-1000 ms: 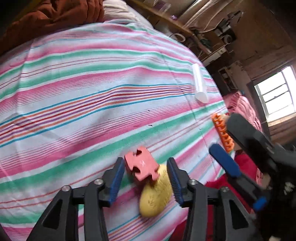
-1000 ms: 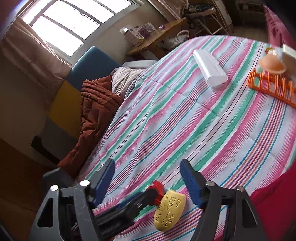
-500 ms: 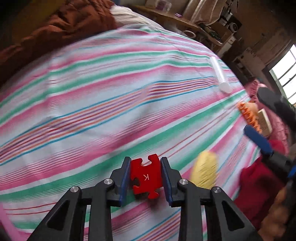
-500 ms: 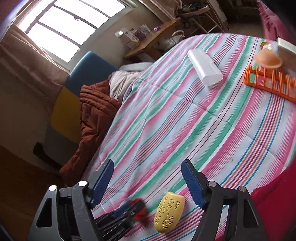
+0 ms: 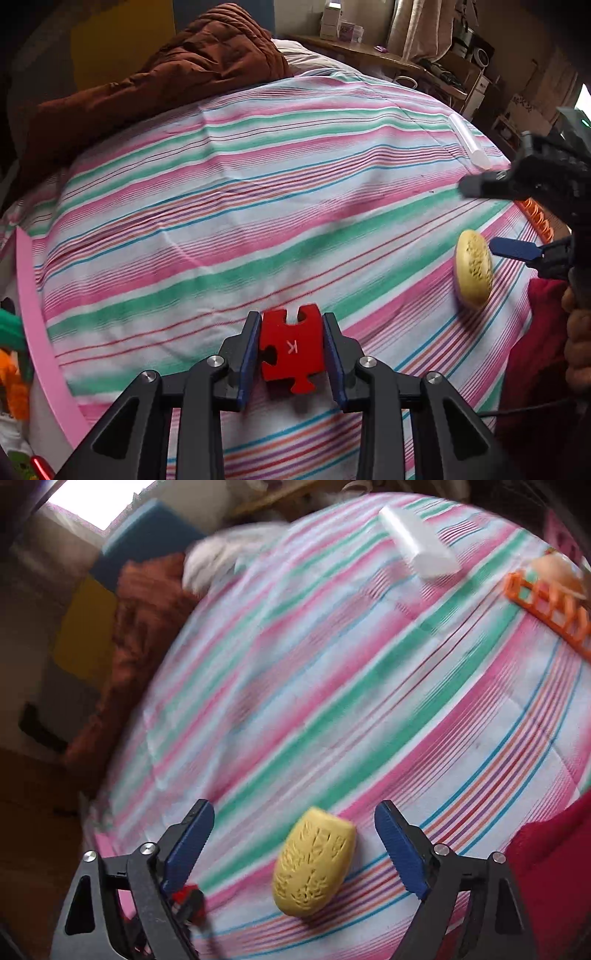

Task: Organize rigid objects
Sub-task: 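Grasp the yellow oval embossed piece with the right gripper while the left gripper holds the puzzle piece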

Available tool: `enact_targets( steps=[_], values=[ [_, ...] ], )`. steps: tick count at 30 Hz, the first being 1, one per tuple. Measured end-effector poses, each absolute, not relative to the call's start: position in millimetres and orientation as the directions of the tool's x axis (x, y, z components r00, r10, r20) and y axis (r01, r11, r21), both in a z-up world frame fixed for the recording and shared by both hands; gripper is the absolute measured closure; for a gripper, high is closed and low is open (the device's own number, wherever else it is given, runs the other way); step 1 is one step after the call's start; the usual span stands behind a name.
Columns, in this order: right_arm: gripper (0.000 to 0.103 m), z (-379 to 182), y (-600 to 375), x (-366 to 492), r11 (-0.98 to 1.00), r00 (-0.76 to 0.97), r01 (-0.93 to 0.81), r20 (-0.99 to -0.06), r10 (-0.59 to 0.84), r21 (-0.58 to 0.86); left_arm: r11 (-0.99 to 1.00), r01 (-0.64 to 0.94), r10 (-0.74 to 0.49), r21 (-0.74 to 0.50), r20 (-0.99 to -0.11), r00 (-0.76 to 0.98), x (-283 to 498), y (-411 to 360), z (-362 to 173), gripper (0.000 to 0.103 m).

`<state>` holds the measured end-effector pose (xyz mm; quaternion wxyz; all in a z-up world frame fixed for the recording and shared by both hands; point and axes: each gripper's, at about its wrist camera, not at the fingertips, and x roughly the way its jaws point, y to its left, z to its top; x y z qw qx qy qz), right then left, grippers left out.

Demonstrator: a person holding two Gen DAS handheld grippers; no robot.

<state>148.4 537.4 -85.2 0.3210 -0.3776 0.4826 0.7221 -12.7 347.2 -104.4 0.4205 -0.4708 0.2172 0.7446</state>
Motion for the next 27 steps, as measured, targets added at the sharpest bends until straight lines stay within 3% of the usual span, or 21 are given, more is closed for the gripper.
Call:
enact_targets(
  steps=[1,3,5,6,10,14,16,24,25,27],
  values=[
    [0.014,-88,535,143,-0.356,-0.489,-0.828,-0.869,0.078,0.434,-0.552,-0.831,0.424,-0.068,-0.881,-0.210,-12,345,-105,0.070],
    [0.025,-87,527,135,-0.420,-0.464,-0.816,-0.883,0.065,0.398,-0.553,-0.831,0.424,-0.059,-0.879,-0.220,-10,343,-105,0.071],
    [0.059,-84,520,127,-0.488,-0.455,-0.792,-0.888,0.070,0.367,-0.550,-0.834,0.427,-0.050,-0.875,-0.229,-7,341,-105,0.071],
    [0.062,-86,518,125,-0.505,-0.447,-0.785,-0.893,0.057,0.360,-0.549,-0.834,0.433,-0.050,-0.871,-0.232,-6,338,-105,0.071],
    [0.059,-90,522,128,-0.492,-0.469,-0.777,-0.883,0.034,0.393,-0.563,-0.823,0.461,-0.067,-0.853,-0.245,-3,330,-106,0.071],
    [0.031,-87,525,134,-0.477,-0.489,-0.776,-0.872,0.039,0.414,-0.577,-0.810,0.490,-0.104,-0.838,-0.240,-4,321,-108,0.070],
    [0.028,-86,524,135,-0.486,-0.475,-0.781,-0.878,0.053,0.393,-0.580,-0.805,0.500,-0.123,-0.834,-0.233,-6,319,-108,0.070],
    [0.028,-87,502,128,-0.604,-0.351,-0.766,-0.930,0.106,0.221,-0.592,-0.792,0.512,-0.147,-0.828,-0.229,-6,315,-108,0.070],
    [0.034,-88,494,123,-0.645,-0.333,-0.739,-0.938,0.100,0.193,-0.593,-0.792,0.513,-0.149,-0.827,-0.229,-6,315,-108,0.070],
    [0.057,-87,480,116,-0.714,-0.295,-0.690,-0.947,0.129,0.117,-0.592,-0.792,0.516,-0.150,-0.825,-0.230,-5,313,-108,0.070]
  ],
)
